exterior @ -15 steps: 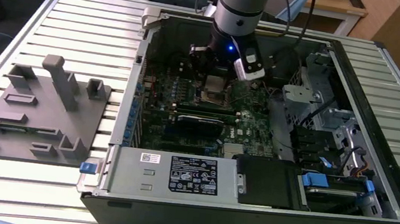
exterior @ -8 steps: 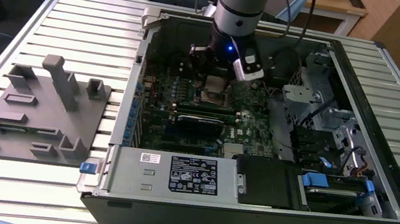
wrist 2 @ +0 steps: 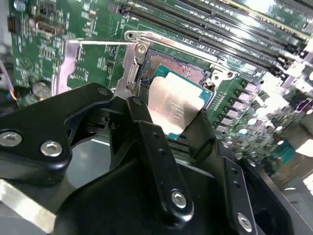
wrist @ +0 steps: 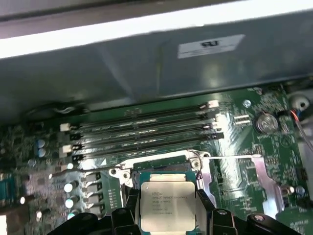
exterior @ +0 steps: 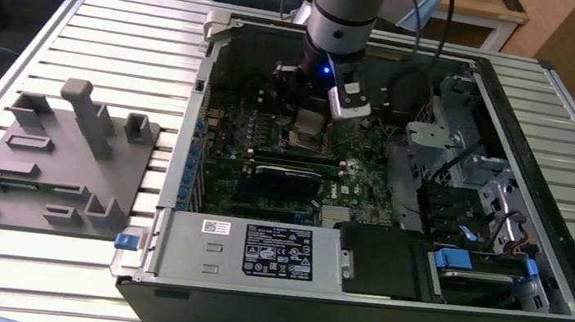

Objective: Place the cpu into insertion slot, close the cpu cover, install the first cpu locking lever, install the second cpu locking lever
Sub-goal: 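Place the cpu into insertion slot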

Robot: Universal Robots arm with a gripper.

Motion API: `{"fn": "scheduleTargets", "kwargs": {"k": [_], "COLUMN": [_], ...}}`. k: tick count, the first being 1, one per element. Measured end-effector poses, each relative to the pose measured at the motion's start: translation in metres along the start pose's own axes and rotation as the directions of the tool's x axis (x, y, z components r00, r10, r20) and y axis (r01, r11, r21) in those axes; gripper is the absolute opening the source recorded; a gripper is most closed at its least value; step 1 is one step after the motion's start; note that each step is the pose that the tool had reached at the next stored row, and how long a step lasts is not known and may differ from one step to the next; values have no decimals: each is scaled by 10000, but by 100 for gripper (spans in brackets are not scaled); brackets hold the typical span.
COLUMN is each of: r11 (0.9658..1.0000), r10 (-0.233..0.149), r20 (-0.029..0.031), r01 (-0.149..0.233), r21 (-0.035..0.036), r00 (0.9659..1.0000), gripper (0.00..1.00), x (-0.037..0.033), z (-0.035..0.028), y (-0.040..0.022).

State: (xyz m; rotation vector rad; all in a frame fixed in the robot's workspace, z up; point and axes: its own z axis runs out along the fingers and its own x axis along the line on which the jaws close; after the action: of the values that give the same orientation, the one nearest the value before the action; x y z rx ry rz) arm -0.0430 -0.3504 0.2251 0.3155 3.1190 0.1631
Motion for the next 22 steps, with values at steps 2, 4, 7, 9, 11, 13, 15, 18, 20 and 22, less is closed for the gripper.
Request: {"fn": "scheduleTargets", "kwargs": {"k": [2, 4, 7, 9, 11, 13, 15, 18, 20, 22], "r11": [9993, 9973, 9920, 9866, 9802, 9725, 9632, 9473, 9352, 9215], "r10": [374, 731, 1265, 1629, 1981, 2330, 2688, 3204, 3542, 3883], "r20": [39, 76, 131, 168, 204, 240, 276, 329, 364, 398], "r01": [-374, -731, -1265, -1629, -1981, -2330, -2687, -3203, -3541, -3882], "r21": [-4, -8, -17, -27, -36, -49, -61, -81, -95, -113], "r00": [9993, 9973, 9919, 9865, 9800, 9722, 9628, 9467, 9345, 9207], "gripper": [54, 54, 54, 54, 54, 54, 54, 54, 54, 54], "x": [0, 0, 0, 0, 0, 0, 0, -1, 0, -1], "z": [7, 13, 19, 24, 28, 33, 38, 46, 51, 56], "y": [-1, -1, -2, -3, -3, -3, -4, -5, -5, -6]}}
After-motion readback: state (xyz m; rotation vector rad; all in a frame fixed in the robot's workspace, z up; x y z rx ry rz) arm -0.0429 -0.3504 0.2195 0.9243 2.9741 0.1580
